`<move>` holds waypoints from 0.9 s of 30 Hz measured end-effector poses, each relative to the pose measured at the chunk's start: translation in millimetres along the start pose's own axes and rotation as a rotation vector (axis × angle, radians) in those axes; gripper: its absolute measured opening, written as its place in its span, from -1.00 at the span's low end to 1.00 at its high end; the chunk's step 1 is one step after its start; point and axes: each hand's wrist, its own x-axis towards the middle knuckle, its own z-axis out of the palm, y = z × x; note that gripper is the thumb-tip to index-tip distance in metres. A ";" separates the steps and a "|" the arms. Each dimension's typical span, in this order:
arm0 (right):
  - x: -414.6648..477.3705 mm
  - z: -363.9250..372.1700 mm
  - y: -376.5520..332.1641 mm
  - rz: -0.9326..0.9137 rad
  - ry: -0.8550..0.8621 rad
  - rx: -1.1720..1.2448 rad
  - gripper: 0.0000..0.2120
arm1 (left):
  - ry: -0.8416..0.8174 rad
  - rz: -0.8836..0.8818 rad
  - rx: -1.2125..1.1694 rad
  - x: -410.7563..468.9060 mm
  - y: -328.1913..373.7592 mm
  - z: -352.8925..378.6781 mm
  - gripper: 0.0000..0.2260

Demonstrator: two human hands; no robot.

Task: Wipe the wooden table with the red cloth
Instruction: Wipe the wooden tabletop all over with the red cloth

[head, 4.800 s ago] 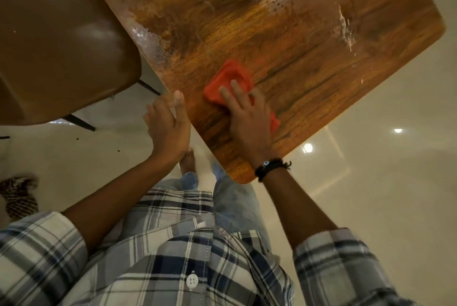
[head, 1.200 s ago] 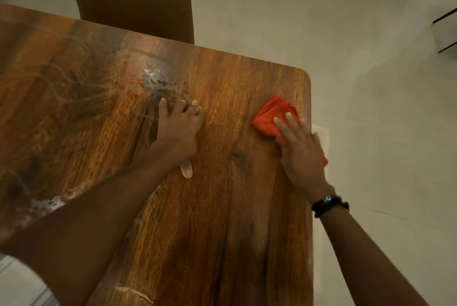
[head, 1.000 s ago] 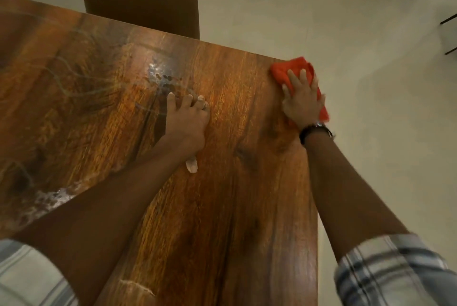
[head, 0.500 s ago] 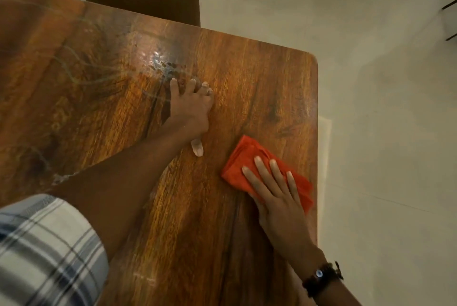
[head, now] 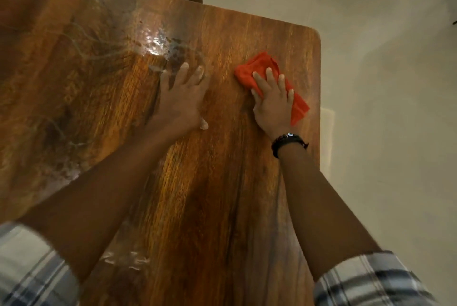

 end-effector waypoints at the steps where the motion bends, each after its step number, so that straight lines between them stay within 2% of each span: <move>1: -13.9 1.1 0.4 -0.027 -0.002 0.003 -0.58 | 0.015 0.007 -0.043 -15.0 -0.7 6.8 -0.04; 3: -51.3 5.0 5.7 -0.097 -0.021 0.000 -0.58 | 0.008 0.017 -0.105 -46.7 -0.4 20.2 -0.19; 6: -124.4 11.6 14.8 -0.194 -0.074 -0.018 -0.56 | -0.034 0.033 -0.154 -90.0 0.8 35.7 -0.29; 9: -189.8 10.8 35.0 -0.328 -0.189 -0.144 -0.52 | -0.091 0.087 -0.154 -120.5 2.8 46.7 -0.27; 12: -206.5 -6.9 65.6 -0.417 -0.235 -0.223 -0.50 | -0.140 0.102 -0.160 -138.0 3.3 54.6 -0.22; 14: -188.9 -19.6 79.4 -0.370 -0.225 -0.167 -0.50 | -0.169 0.117 -0.148 -144.7 3.8 57.7 -0.20; 16: -160.8 -26.1 83.9 -0.240 -0.164 -0.086 -0.55 | -0.167 0.127 -0.165 -150.7 5.1 60.0 -0.20; 21: -119.3 -9.0 40.7 0.037 -0.047 0.020 -0.57 | -0.129 0.114 -0.218 -169.4 5.1 67.9 -0.25; 23: -135.9 1.8 15.8 0.001 -0.071 0.031 -0.57 | -0.143 0.115 -0.191 -179.9 3.0 70.5 -0.22; 27: -212.4 24.6 -11.5 -0.214 -0.174 0.014 -0.55 | -0.145 0.089 -0.147 -200.7 -6.0 68.2 -0.14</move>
